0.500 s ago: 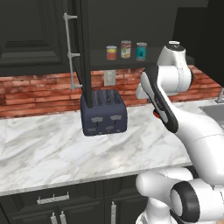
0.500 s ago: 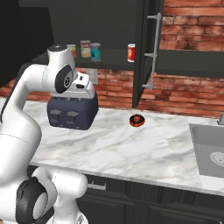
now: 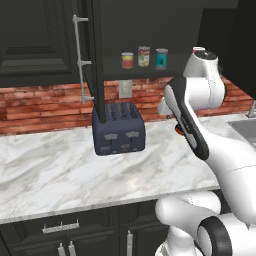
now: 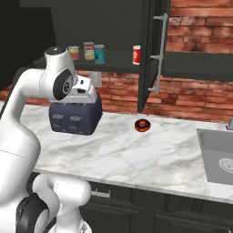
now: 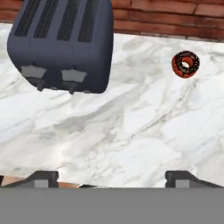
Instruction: Stack two cans on top of the other two cans in the cabinet.
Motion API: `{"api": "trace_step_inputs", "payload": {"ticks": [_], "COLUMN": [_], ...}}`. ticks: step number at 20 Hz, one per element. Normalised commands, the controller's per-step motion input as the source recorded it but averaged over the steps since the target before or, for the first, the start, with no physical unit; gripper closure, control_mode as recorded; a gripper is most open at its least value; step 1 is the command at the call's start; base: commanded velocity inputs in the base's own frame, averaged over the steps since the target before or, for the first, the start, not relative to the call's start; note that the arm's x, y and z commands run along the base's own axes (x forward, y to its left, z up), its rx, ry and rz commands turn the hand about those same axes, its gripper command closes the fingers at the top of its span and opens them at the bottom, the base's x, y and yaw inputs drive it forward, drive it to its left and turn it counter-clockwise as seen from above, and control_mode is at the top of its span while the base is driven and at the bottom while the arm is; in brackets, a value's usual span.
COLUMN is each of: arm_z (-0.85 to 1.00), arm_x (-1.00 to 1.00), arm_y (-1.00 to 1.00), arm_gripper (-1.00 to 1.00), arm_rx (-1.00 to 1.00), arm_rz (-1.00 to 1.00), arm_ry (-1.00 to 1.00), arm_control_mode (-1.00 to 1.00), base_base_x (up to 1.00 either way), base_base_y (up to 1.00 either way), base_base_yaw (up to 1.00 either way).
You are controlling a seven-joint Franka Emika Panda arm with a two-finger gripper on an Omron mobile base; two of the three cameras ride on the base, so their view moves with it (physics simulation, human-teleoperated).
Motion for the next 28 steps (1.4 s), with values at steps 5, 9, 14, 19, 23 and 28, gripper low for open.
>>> {"api": "trace_step_inputs", "payload": {"ticks": [5, 9, 14, 19, 23, 28], "arm_z": [0.11, 0.31, 0.49, 0.61, 0.59, 0.48], "arm_x": [-0.32, -0.05, 0.02, 0.13, 0.18, 0.24], "arm_y": [0.02, 0.00, 0.02, -0.01, -0.02, -0.04], "arm_gripper": [-1.00, -1.00, -1.00, -1.00, -1.00, -1.00], "arm_rx": [-0.02, 0.00, 0.00, 0.00, 0.00, 0.04], "arm_rz": [0.00, 0.00, -0.02, -0.05, -0.03, 0.00], "arm_ry": [-0.47, -0.50, -0.28, -0.06, 0.00, 0.00], "arm_control_mode": [-1.00, -1.00, -1.00, -1.00, -1.00, -1.00], "base_base_x": [0.00, 0.00, 0.00, 0.00, 0.00, 0.00], "base_base_y": [0.00, 0.00, 0.00, 0.00, 0.00, 0.00], "base_base_yaw": [0.00, 0.00, 0.00, 0.00, 0.00, 0.00]}}
